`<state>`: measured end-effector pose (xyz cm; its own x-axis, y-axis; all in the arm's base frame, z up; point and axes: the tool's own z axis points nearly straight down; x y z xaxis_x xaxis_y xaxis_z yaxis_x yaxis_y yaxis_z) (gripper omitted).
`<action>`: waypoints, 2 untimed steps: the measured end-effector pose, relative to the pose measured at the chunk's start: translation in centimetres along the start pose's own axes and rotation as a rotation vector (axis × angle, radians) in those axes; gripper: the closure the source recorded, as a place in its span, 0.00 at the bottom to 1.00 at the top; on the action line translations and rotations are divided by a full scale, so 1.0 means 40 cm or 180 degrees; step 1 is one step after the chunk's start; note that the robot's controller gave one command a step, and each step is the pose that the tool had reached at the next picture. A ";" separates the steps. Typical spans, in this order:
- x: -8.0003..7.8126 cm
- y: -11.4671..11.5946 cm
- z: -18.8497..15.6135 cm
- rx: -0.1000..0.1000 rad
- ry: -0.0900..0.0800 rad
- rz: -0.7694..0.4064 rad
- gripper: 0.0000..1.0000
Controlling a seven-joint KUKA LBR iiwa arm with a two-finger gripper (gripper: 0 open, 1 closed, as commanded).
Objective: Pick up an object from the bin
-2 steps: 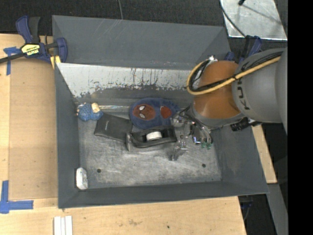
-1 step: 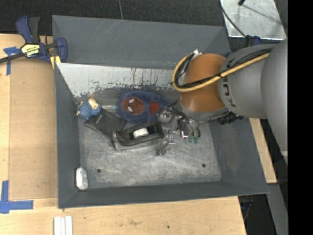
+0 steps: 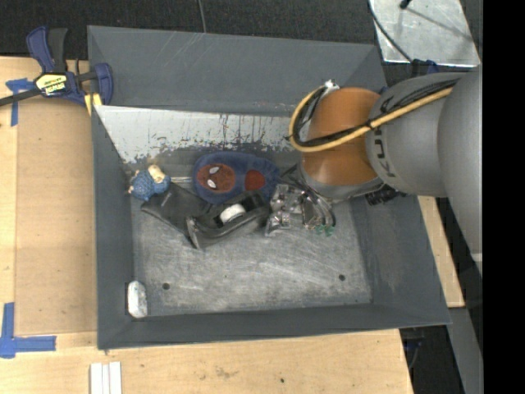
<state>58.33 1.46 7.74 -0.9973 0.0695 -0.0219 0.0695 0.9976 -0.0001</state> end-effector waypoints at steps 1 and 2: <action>-0.081 -0.081 -0.586 -0.0002 0.0021 -0.0703 1.00; -0.058 -0.026 -0.433 -0.0019 0.0068 -0.1386 1.00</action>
Offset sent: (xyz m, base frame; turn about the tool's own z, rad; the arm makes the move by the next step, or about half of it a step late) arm 0.0222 -0.0327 0.2284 -0.2224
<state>60.18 0.28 25.12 -0.9338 -0.3579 -0.0003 -0.3579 0.9338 0.0009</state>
